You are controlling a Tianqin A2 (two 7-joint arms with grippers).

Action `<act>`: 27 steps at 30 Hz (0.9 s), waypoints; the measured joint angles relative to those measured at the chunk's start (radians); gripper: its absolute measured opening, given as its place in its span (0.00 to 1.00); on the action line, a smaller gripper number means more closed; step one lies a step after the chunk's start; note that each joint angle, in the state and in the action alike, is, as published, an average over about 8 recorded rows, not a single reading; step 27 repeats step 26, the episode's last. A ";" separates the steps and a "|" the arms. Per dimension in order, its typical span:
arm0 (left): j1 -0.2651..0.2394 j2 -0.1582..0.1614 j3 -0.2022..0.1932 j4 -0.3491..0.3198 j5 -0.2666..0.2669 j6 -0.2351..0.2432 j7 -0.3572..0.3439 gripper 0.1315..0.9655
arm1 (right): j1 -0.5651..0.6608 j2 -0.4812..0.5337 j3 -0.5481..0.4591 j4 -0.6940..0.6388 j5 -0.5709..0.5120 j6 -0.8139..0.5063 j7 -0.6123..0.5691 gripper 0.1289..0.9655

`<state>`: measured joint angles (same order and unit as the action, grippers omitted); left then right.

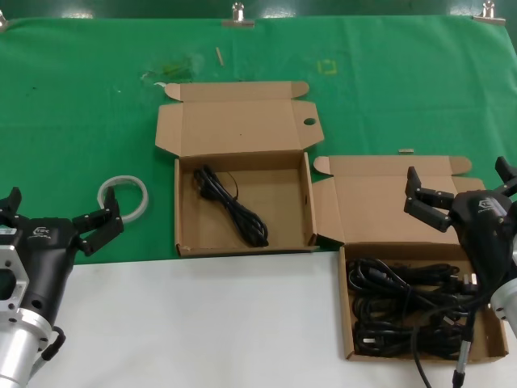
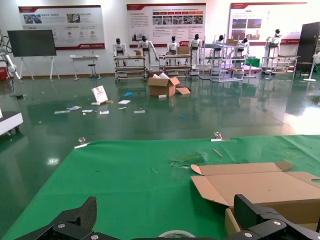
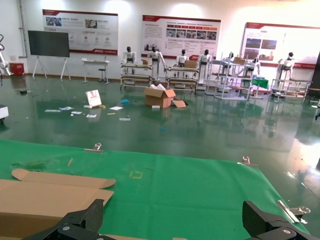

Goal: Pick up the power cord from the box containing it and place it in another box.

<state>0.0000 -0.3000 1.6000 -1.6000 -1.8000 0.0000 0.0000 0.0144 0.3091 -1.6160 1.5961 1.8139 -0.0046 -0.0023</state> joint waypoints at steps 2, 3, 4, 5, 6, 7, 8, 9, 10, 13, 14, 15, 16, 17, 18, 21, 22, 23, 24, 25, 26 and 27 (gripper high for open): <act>0.000 0.000 0.000 0.000 0.000 0.000 0.000 1.00 | 0.000 0.000 0.000 0.000 0.000 0.000 0.000 1.00; 0.000 0.000 0.000 0.000 0.000 0.000 0.000 1.00 | 0.000 0.000 0.000 0.000 0.000 0.000 0.000 1.00; 0.000 0.000 0.000 0.000 0.000 0.000 0.000 1.00 | 0.000 0.000 0.000 0.000 0.000 0.000 0.000 1.00; 0.000 0.000 0.000 0.000 0.000 0.000 0.000 1.00 | 0.000 0.000 0.000 0.000 0.000 0.000 0.000 1.00; 0.000 0.000 0.000 0.000 0.000 0.000 0.000 1.00 | 0.000 0.000 0.000 0.000 0.000 0.000 0.000 1.00; 0.000 0.000 0.000 0.000 0.000 0.000 0.000 1.00 | 0.000 0.000 0.000 0.000 0.000 0.000 0.000 1.00; 0.000 0.000 0.000 0.000 0.000 0.000 0.000 1.00 | 0.000 0.000 0.000 0.000 0.000 0.000 0.000 1.00; 0.000 0.000 0.000 0.000 0.000 0.000 0.000 1.00 | 0.000 0.000 0.000 0.000 0.000 0.000 0.000 1.00; 0.000 0.000 0.000 0.000 0.000 0.000 0.000 1.00 | 0.000 0.000 0.000 0.000 0.000 0.000 0.000 1.00; 0.000 0.000 0.000 0.000 0.000 0.000 0.000 1.00 | 0.000 0.000 0.000 0.000 0.000 0.000 0.000 1.00; 0.000 0.000 0.000 0.000 0.000 0.000 0.000 1.00 | 0.000 0.000 0.000 0.000 0.000 0.000 0.000 1.00; 0.000 0.000 0.000 0.000 0.000 0.000 0.000 1.00 | 0.000 0.000 0.000 0.000 0.000 0.000 0.000 1.00; 0.000 0.000 0.000 0.000 0.000 0.000 0.000 1.00 | 0.000 0.000 0.000 0.000 0.000 0.000 0.000 1.00; 0.000 0.000 0.000 0.000 0.000 0.000 0.000 1.00 | 0.000 0.000 0.000 0.000 0.000 0.000 0.000 1.00; 0.000 0.000 0.000 0.000 0.000 0.000 0.000 1.00 | 0.000 0.000 0.000 0.000 0.000 0.000 0.000 1.00; 0.000 0.000 0.000 0.000 0.000 0.000 0.000 1.00 | 0.000 0.000 0.000 0.000 0.000 0.000 0.000 1.00; 0.000 0.000 0.000 0.000 0.000 0.000 0.000 1.00 | 0.000 0.000 0.000 0.000 0.000 0.000 0.000 1.00; 0.000 0.000 0.000 0.000 0.000 0.000 0.000 1.00 | 0.000 0.000 0.000 0.000 0.000 0.000 0.000 1.00; 0.000 0.000 0.000 0.000 0.000 0.000 0.000 1.00 | 0.000 0.000 0.000 0.000 0.000 0.000 0.000 1.00; 0.000 0.000 0.000 0.000 0.000 0.000 0.000 1.00 | 0.000 0.000 0.000 0.000 0.000 0.000 0.000 1.00; 0.000 0.000 0.000 0.000 0.000 0.000 0.000 1.00 | 0.000 0.000 0.000 0.000 0.000 0.000 0.000 1.00; 0.000 0.000 0.000 0.000 0.000 0.000 0.000 1.00 | 0.000 0.000 0.000 0.000 0.000 0.000 0.000 1.00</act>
